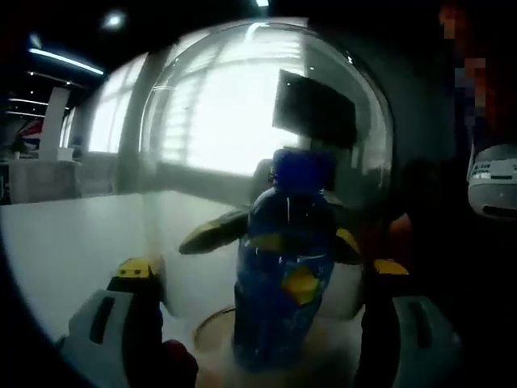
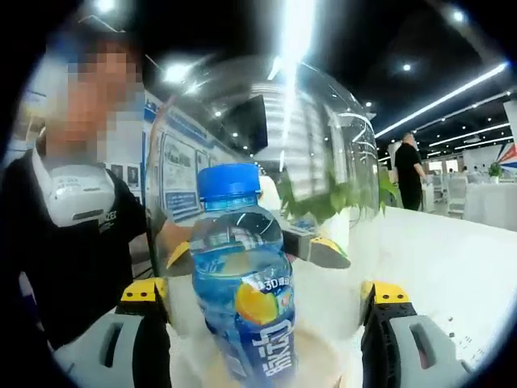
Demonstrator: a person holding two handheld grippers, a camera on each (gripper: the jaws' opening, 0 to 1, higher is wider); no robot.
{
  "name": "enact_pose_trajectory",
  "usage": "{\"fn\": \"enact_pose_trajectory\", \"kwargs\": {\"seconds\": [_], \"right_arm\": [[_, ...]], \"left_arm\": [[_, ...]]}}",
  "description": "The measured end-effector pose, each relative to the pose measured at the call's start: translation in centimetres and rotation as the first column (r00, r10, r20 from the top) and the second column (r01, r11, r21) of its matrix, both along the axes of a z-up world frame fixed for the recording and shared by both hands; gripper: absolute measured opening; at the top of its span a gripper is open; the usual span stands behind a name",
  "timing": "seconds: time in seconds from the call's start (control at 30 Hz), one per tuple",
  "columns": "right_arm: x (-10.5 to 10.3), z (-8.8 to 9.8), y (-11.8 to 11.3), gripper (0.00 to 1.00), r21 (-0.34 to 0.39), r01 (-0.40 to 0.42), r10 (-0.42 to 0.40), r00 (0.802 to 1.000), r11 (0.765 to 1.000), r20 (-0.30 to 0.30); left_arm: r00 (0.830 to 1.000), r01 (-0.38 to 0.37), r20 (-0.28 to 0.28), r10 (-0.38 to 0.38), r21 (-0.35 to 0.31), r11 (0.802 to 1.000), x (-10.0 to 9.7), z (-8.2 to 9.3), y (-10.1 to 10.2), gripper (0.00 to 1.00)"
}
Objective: Open the cover put in the Mizone put the cover back on
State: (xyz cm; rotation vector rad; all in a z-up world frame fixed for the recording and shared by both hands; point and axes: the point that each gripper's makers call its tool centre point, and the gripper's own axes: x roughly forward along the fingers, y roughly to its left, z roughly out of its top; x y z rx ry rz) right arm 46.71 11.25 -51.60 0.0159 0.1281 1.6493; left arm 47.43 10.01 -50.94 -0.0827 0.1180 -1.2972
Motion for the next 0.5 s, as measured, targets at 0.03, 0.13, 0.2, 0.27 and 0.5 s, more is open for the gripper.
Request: {"fn": "enact_pose_trajectory", "kwargs": {"seconds": [0.03, 0.13, 0.2, 0.27, 0.5], "right_arm": [[0.01, -0.24, -0.12, 0.91, -0.013, -0.001, 0.001, 1.0, 1.0, 0.011], [0.04, -0.49, -0.35, 0.91, -0.016, 0.002, -0.001, 1.0, 1.0, 0.01], [-0.12, -0.55, -0.44, 0.91, -0.009, 0.004, -0.004, 1.0, 1.0, 0.016], [-0.38, -0.69, -0.53, 0.91, -0.008, 0.003, -0.003, 0.999, 1.0, 0.032], [-0.86, -1.18, -0.76, 0.91, -0.025, 0.008, -0.006, 0.997, 1.0, 0.075]], "left_arm": [[1.0, 0.003, 0.008, -0.003, 0.011, 1.0, 0.01, -0.2, -0.13, 0.86], [1.0, 0.006, 0.006, -0.006, 0.014, 1.0, 0.0, -0.35, -0.25, 0.86], [1.0, 0.007, 0.014, -0.008, 0.014, 1.0, -0.07, -0.36, -0.32, 0.86], [1.0, 0.008, 0.023, -0.008, 0.02, 1.0, -0.26, -0.45, -0.42, 0.86], [0.998, 0.014, 0.068, -0.017, 0.045, 0.999, -0.8, -0.75, -0.73, 0.86]]}}
